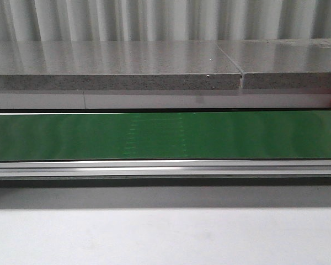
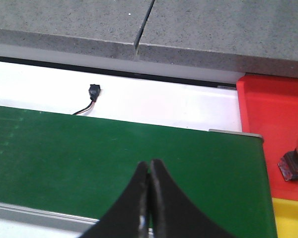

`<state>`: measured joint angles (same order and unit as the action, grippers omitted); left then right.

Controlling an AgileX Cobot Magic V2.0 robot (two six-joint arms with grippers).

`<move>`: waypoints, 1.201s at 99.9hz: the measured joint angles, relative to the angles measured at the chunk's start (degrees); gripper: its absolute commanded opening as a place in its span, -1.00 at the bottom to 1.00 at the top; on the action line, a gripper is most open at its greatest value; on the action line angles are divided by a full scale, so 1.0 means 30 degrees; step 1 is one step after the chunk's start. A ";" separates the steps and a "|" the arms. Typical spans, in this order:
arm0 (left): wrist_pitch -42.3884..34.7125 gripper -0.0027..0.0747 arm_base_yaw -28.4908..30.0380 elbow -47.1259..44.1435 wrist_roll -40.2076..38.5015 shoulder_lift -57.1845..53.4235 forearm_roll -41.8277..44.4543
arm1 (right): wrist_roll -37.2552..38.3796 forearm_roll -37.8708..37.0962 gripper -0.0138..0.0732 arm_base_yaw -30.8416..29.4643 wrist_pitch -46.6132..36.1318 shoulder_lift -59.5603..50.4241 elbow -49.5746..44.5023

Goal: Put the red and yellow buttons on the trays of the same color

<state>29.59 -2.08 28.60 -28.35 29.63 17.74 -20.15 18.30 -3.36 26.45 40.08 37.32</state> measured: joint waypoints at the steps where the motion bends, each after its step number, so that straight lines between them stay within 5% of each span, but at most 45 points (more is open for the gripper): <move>1: 0.0000 0.72 0.0087 0.0005 -0.0067 0.0250 -0.0005 | 0.0000 0.0000 -0.84 0.0000 0.0000 0.0000 0.0000; 42: -0.0106 0.72 0.4315 0.3230 -0.1044 0.8878 -0.0403 | 0.0000 0.0000 -0.84 0.0000 0.0034 0.0000 0.0000; 83: -0.0422 0.72 0.4853 0.5906 -0.1074 1.6395 -0.0488 | 0.0000 0.0000 -0.84 0.0000 0.0043 0.0000 0.0000; 120: -0.1043 0.72 0.5099 0.6997 -0.1074 1.9105 -0.0488 | 0.0000 0.0000 -0.84 0.0000 0.0043 0.0000 0.0000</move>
<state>26.46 13.22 49.59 -31.58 86.95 16.27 -20.15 18.30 -3.36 26.58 40.08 37.32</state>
